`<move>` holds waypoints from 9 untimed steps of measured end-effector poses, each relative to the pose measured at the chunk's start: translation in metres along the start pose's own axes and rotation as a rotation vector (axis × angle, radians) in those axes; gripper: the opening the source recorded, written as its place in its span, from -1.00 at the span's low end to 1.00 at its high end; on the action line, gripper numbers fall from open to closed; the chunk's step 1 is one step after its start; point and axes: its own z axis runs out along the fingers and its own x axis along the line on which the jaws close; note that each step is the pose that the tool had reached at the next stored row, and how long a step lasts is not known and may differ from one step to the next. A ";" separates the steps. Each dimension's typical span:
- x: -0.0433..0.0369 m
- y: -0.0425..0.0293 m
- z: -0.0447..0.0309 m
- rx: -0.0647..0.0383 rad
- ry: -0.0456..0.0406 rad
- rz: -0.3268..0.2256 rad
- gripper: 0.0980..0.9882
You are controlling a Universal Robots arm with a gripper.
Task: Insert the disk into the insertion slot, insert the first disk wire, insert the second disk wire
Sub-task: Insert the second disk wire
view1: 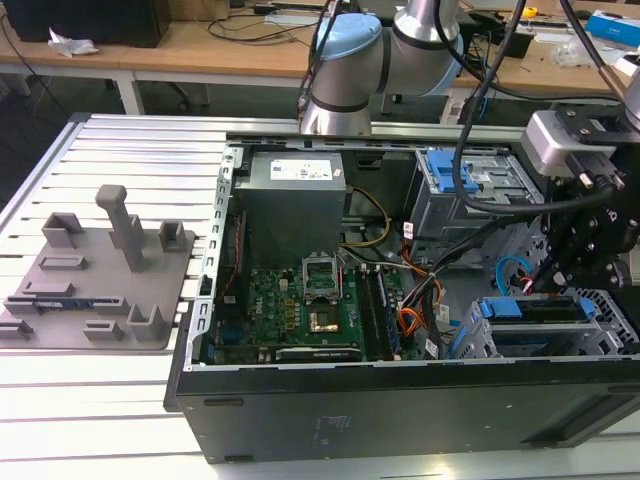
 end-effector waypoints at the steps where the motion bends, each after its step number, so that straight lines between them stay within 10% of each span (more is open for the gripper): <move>1: 0.0008 0.0000 0.0000 0.000 0.0000 0.000 -0.86; 9: 0.0040 -0.0002 0.0003 0.000 0.0000 0.000 -0.86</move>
